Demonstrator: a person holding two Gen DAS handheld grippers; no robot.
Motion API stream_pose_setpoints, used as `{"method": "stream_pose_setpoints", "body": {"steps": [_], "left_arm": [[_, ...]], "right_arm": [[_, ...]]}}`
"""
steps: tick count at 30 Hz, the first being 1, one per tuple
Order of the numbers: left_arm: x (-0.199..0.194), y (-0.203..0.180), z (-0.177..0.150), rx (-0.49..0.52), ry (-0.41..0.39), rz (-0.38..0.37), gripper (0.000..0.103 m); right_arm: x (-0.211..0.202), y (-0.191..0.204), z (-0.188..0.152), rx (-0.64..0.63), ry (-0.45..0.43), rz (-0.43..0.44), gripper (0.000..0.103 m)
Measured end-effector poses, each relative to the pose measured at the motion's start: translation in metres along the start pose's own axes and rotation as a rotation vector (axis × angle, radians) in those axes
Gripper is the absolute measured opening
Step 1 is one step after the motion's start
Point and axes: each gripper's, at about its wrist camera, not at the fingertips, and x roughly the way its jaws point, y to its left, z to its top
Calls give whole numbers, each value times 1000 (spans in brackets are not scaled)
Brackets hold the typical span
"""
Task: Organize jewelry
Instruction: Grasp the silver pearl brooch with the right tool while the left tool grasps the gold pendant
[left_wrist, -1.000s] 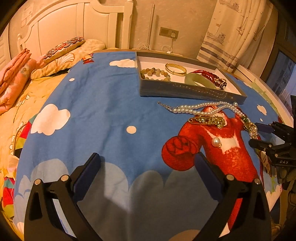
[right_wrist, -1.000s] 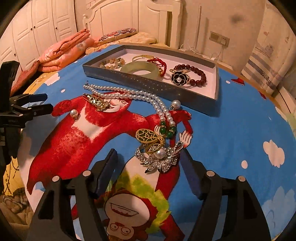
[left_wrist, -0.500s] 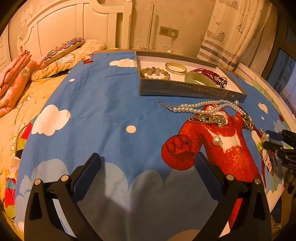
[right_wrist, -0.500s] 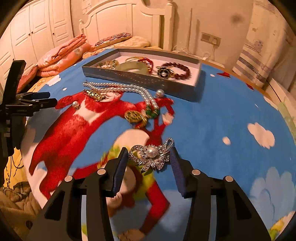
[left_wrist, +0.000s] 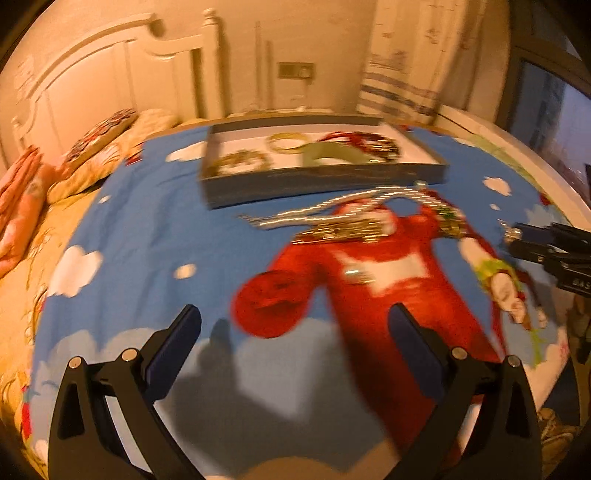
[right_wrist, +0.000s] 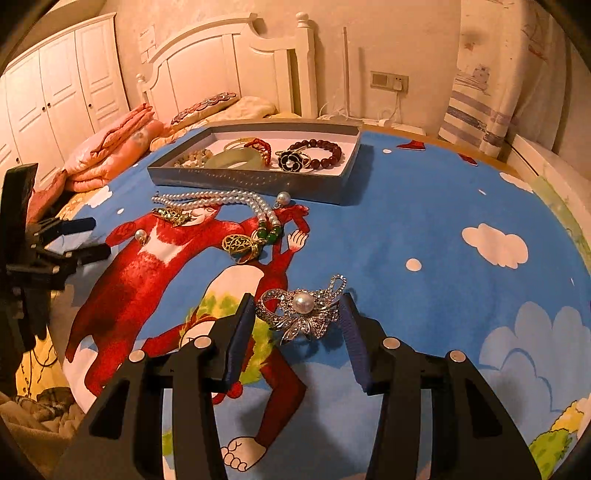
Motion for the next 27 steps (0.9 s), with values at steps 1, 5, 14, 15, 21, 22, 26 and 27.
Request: {"method": "stream_pose_setpoints", "body": {"steps": [1, 5, 14, 15, 21, 22, 26, 27], "left_arm": [[2, -6, 1, 13, 3, -2, 100], [11, -11, 6, 6, 24, -4, 90], [15, -28, 24, 34, 10, -28, 84], [16, -31, 25, 41, 14, -30, 84], [32, -39, 40, 33, 23, -25, 76], [35, -41, 44, 59, 21, -7, 76], [49, -43, 55, 201, 51, 12, 76], [51, -41, 57, 221, 58, 0, 76]], "right_arm": [[-1, 0, 0, 0, -2, 1, 46], [-2, 1, -2, -2, -14, 8, 46], [-7, 0, -3, 7, -43, 38, 46], [-8, -1, -4, 9, -46, 40, 46], [-10, -2, -4, 11, -59, 57, 46], [-10, -3, -4, 14, -62, 61, 46], [-12, -5, -5, 26, -73, 70, 46], [-13, -4, -5, 25, -73, 72, 46]]}}
